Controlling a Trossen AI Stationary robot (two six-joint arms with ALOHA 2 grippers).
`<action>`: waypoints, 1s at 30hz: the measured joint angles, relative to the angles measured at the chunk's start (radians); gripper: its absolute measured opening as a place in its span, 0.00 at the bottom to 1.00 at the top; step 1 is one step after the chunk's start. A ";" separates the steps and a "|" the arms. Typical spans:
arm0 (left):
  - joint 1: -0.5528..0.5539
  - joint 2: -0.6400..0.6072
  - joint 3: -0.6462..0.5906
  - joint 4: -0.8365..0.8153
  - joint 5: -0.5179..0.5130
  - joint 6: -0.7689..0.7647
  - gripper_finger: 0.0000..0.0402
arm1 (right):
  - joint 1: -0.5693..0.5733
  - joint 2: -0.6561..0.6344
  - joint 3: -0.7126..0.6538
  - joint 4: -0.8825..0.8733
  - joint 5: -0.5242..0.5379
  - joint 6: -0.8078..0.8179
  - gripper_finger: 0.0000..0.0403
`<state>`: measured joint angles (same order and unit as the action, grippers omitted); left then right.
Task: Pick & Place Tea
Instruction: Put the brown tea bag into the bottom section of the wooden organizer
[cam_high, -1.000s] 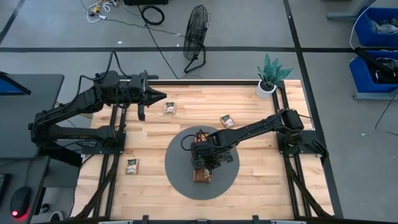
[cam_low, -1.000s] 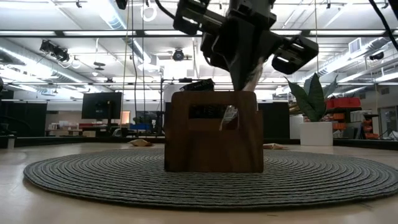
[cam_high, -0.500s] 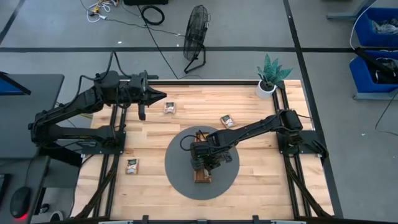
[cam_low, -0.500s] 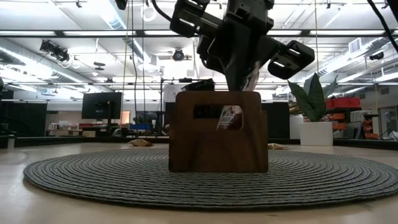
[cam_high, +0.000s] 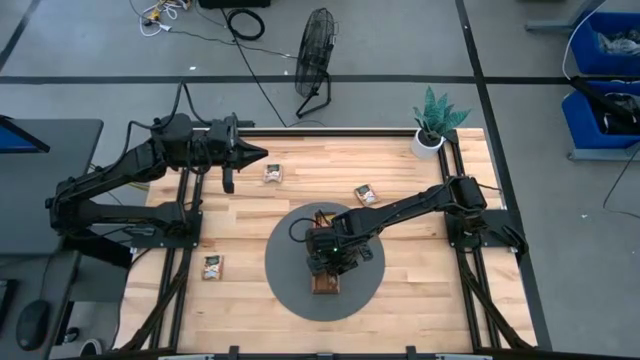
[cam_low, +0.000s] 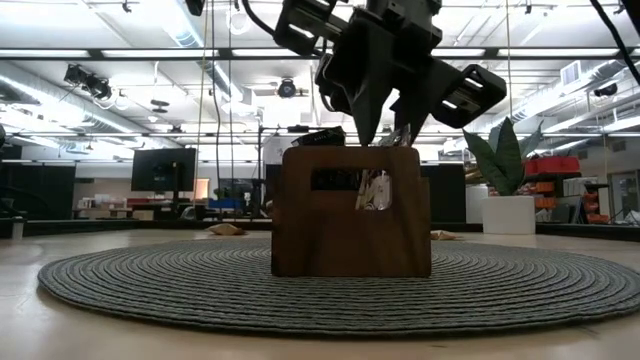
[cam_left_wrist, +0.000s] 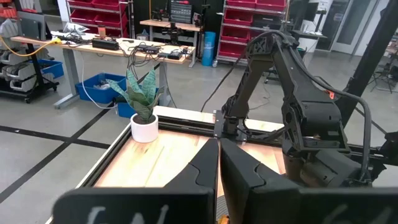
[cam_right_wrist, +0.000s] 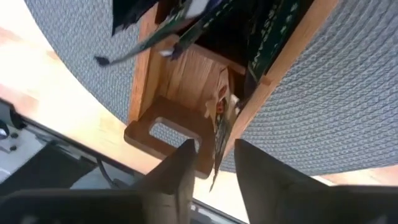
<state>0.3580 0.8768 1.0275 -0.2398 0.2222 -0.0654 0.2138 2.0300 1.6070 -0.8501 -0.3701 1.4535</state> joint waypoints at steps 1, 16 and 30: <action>0.000 0.000 0.000 0.000 0.000 0.000 0.04 | 0.000 0.000 0.000 0.000 -0.005 -0.009 0.30; 0.000 0.000 0.000 -0.003 0.000 -0.002 0.04 | 0.000 -0.216 0.002 0.002 0.253 -0.094 0.48; 0.000 0.000 0.000 -0.002 0.000 -0.081 0.04 | -0.118 -0.401 0.002 -0.066 0.569 -0.417 0.43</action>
<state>0.3580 0.8768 1.0275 -0.2417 0.2226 -0.1467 0.0956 1.6286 1.6085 -0.9160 0.1984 1.0367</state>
